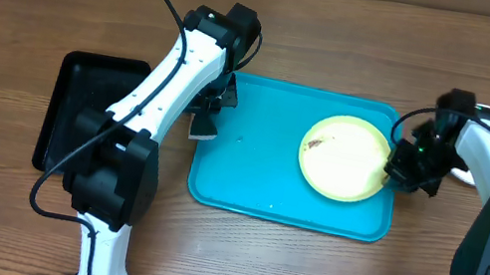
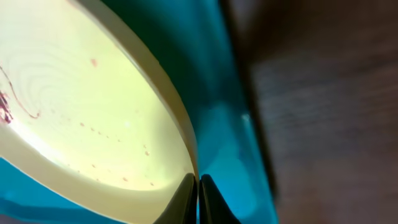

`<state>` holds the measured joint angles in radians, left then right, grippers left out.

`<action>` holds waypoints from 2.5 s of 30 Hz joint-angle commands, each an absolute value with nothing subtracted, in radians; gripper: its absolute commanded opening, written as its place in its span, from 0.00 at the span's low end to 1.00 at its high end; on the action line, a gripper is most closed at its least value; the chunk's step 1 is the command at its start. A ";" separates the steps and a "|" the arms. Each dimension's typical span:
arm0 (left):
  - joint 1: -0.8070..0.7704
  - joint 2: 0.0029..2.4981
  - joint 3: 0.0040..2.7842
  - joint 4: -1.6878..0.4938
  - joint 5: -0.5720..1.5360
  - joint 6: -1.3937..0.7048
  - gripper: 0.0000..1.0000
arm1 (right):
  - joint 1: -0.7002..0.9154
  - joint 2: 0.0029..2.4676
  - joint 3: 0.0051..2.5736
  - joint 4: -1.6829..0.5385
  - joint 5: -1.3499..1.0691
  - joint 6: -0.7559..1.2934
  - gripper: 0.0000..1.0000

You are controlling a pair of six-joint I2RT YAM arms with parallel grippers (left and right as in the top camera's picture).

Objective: Clean dirty plates on tray and stack at the side
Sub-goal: 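Grip the yellow plate's rim with right gripper and slide it left, then press the sponge onto the yellow plate with the left gripper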

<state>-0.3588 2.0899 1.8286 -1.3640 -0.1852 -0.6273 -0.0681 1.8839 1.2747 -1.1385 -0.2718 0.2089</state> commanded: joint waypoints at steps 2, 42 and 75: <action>-0.354 2.066 1.847 -1.357 -0.143 -0.615 0.04 | 0.041 1.863 1.225 -1.066 -0.317 0.201 0.04; -0.472 2.067 1.782 -1.115 0.330 -0.495 0.04 | 0.294 1.863 1.356 -0.984 -0.118 0.371 0.04; -0.530 2.078 1.588 -0.860 0.242 -0.562 0.04 | 0.311 2.014 1.308 -0.884 -0.213 0.305 0.04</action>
<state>-0.5354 2.0899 1.5955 -0.8661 0.2676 -0.5495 0.3080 1.9686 1.3155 -0.8890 -0.2188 0.3279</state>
